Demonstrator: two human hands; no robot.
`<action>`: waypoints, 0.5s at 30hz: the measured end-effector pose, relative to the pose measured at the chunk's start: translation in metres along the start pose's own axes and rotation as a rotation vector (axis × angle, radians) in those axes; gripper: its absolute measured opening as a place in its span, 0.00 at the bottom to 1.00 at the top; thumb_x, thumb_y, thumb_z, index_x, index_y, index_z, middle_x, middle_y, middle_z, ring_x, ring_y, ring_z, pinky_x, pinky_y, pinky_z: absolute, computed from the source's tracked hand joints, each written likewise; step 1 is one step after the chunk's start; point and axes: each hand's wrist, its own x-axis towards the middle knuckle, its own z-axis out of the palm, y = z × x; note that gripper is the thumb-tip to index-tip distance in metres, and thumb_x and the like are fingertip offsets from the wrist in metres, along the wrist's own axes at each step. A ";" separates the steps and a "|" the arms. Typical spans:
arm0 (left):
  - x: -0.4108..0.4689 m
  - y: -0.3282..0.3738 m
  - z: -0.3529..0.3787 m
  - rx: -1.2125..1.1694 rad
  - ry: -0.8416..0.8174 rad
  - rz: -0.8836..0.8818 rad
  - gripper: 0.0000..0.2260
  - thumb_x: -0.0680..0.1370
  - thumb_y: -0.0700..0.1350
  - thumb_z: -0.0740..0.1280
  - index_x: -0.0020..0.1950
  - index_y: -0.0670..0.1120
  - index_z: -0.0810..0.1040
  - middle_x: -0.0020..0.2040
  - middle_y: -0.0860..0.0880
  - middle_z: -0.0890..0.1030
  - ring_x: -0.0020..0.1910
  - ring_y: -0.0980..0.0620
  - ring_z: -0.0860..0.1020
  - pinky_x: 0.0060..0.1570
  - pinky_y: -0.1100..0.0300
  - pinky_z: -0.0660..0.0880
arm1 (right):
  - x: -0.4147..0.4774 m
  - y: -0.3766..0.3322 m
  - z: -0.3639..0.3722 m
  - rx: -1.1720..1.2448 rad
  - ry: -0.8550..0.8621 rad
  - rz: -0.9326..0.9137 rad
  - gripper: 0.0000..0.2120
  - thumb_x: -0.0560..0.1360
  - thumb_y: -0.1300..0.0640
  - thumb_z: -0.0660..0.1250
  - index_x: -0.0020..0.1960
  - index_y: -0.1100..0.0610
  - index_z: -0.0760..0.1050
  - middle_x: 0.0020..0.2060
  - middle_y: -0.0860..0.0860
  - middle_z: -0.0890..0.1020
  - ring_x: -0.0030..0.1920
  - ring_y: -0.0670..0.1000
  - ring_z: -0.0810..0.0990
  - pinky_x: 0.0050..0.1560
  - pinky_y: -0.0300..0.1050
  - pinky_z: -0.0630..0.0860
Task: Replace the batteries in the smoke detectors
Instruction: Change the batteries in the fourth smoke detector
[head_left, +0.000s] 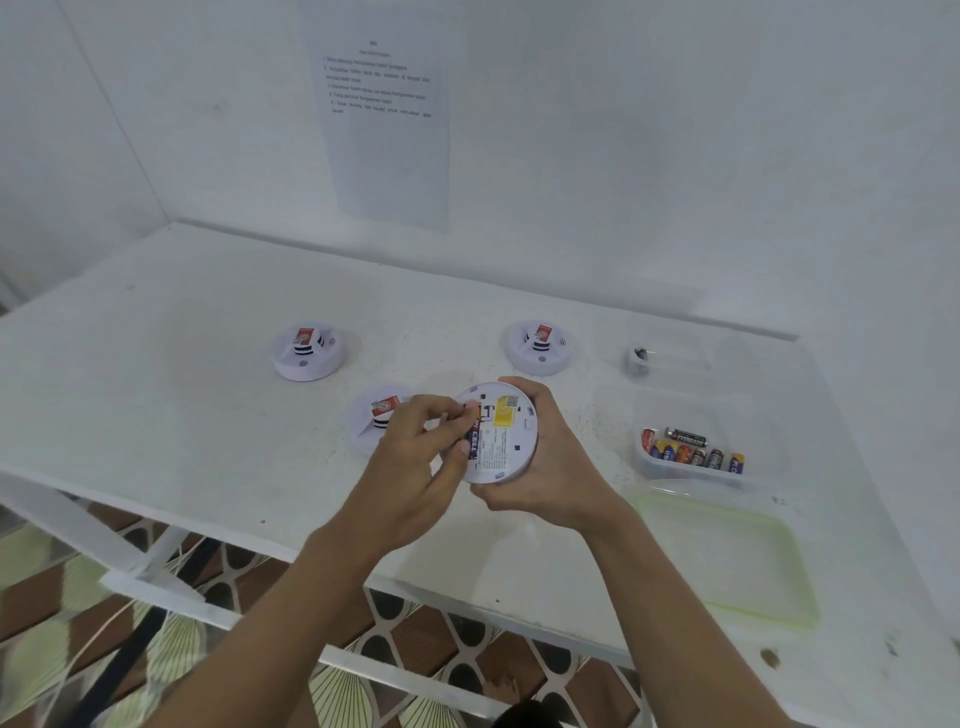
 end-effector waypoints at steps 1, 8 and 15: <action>0.000 -0.001 -0.002 -0.003 -0.021 0.016 0.18 0.79 0.47 0.61 0.67 0.44 0.77 0.59 0.54 0.72 0.61 0.67 0.69 0.57 0.76 0.67 | 0.001 0.000 -0.002 -0.006 -0.005 0.002 0.43 0.63 0.71 0.80 0.70 0.56 0.61 0.60 0.50 0.77 0.59 0.45 0.79 0.55 0.36 0.76; 0.008 -0.009 -0.016 0.163 -0.109 0.210 0.12 0.72 0.40 0.71 0.54 0.41 0.85 0.56 0.44 0.84 0.57 0.55 0.78 0.62 0.75 0.66 | 0.004 -0.003 -0.017 -0.067 -0.091 0.030 0.45 0.62 0.71 0.79 0.71 0.54 0.61 0.60 0.47 0.76 0.58 0.44 0.78 0.51 0.37 0.77; 0.016 -0.006 -0.024 0.206 -0.193 0.233 0.13 0.71 0.50 0.67 0.44 0.44 0.87 0.45 0.47 0.86 0.44 0.54 0.84 0.43 0.63 0.81 | 0.008 -0.010 -0.018 -0.139 -0.181 0.027 0.45 0.62 0.69 0.80 0.71 0.53 0.60 0.59 0.46 0.75 0.56 0.42 0.78 0.50 0.34 0.76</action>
